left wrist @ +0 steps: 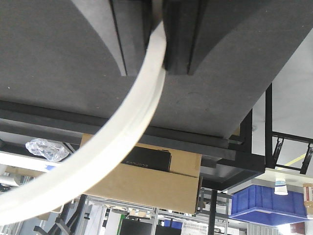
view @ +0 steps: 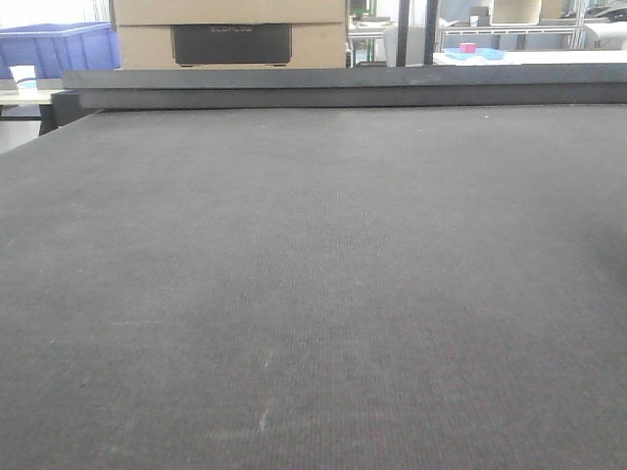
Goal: Grab PVC pipe and place in blue bin
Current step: 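Hold both pipe pieces and back the base away from the table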
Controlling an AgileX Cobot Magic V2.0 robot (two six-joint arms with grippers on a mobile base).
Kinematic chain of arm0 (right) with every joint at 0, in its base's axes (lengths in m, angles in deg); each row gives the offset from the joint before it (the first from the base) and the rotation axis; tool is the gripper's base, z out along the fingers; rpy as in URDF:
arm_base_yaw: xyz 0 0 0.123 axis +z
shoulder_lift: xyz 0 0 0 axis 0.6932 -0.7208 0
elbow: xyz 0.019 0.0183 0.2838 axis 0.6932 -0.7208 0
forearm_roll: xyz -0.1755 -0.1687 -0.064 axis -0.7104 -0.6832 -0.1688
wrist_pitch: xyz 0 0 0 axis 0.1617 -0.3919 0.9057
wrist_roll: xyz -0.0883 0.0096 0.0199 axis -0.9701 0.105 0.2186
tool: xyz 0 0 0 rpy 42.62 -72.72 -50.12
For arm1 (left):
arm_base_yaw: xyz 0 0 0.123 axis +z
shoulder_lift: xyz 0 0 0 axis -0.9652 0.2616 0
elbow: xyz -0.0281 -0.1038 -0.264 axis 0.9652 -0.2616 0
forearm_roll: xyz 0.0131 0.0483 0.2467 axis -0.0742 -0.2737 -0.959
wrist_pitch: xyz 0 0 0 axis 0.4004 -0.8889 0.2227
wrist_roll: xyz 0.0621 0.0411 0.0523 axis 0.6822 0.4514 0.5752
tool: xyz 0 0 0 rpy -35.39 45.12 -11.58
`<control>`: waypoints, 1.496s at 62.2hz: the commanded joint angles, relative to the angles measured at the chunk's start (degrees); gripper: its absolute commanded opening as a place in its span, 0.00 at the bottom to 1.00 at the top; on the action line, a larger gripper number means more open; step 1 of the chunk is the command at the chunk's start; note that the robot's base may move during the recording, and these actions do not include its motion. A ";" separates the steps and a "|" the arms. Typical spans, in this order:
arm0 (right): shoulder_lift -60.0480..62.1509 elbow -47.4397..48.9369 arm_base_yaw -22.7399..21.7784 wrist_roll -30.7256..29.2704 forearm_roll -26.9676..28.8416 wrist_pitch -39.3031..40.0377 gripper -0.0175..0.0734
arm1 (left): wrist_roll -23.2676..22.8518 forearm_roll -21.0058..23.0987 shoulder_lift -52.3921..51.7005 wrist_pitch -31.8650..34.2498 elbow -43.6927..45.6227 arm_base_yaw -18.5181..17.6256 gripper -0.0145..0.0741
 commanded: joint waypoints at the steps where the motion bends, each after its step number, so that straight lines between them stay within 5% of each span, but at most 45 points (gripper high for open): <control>1: 0.12 0.00 -0.08 -0.18 -0.41 1.69 0.01 | -0.01 0.45 -0.37 1.82 0.20 -0.13 0.04; 54: 0.12 0.00 -0.08 -0.18 -0.41 1.69 0.01 | -0.01 0.45 -0.37 1.92 0.20 -0.13 0.04; 93: 0.12 0.00 -0.08 -0.18 -0.41 1.80 0.01 | -0.01 0.45 -0.64 2.11 0.20 -8.44 0.04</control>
